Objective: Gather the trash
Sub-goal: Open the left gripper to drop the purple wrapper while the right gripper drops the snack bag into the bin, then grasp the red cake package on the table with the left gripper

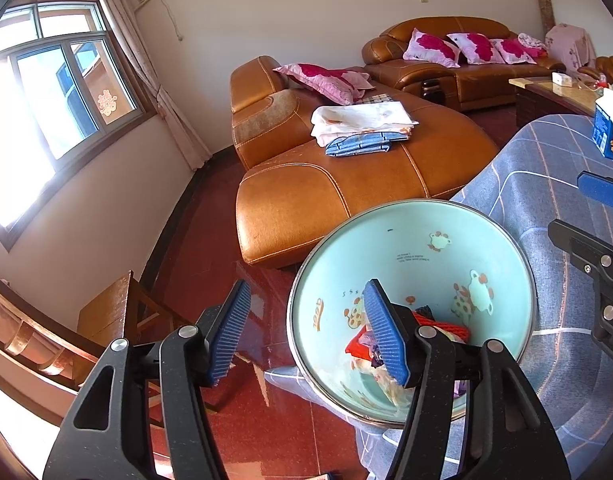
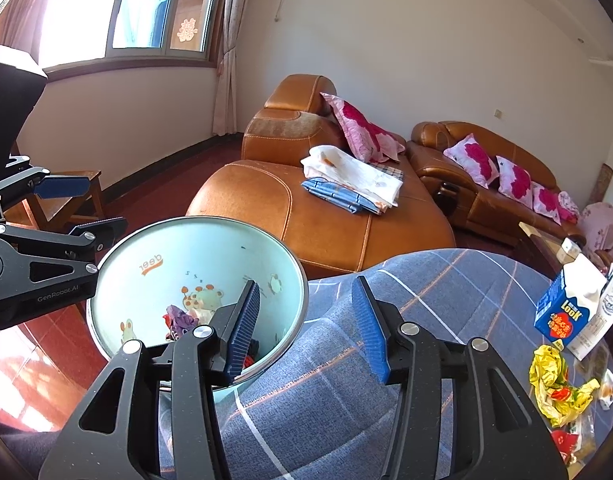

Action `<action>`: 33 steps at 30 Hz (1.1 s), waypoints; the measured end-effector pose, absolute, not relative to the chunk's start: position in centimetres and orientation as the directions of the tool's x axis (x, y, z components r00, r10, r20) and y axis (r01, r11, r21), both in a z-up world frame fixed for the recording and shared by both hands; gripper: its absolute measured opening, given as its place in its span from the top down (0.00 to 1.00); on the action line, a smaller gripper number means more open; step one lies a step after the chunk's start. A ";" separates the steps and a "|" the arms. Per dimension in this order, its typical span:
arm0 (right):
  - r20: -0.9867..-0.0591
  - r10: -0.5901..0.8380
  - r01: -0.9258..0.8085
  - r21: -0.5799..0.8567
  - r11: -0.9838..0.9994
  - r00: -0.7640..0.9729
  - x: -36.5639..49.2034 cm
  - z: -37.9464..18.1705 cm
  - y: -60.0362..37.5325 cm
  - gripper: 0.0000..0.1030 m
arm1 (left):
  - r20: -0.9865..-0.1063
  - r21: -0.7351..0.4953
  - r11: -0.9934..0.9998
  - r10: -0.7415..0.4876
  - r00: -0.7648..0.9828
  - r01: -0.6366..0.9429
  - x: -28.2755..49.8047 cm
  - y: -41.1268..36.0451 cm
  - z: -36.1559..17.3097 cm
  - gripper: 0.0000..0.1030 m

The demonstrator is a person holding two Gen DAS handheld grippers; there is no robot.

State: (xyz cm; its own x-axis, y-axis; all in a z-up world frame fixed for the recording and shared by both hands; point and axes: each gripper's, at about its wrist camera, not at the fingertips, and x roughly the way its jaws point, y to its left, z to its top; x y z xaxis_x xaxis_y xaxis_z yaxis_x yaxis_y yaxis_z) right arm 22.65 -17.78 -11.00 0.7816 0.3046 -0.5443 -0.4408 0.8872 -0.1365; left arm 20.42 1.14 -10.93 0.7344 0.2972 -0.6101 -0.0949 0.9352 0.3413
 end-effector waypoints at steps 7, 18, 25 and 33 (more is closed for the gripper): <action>-0.538 0.292 -0.425 -0.138 0.895 0.790 22.6 -11.0 -18.0 0.50 | -0.615 0.341 0.936 0.290 0.734 -0.084 20.3 0.9 -11.0 0.41; -0.519 0.135 -0.232 -0.127 0.964 0.844 19.6 -9.1 -26.5 0.49 | -0.615 0.332 0.943 0.186 0.766 0.037 19.5 -4.6 -10.3 0.34; -0.541 -0.140 0.066 -0.154 0.986 0.829 15.3 -9.0 -39.7 0.47 | -0.614 0.321 0.921 0.026 0.789 0.220 18.1 -14.1 -9.8 0.27; -0.584 -0.292 0.267 -0.131 0.955 0.758 11.3 -10.9 -49.8 0.44 | -0.628 0.312 0.851 -0.148 0.764 0.421 15.8 -25.5 -9.8 0.25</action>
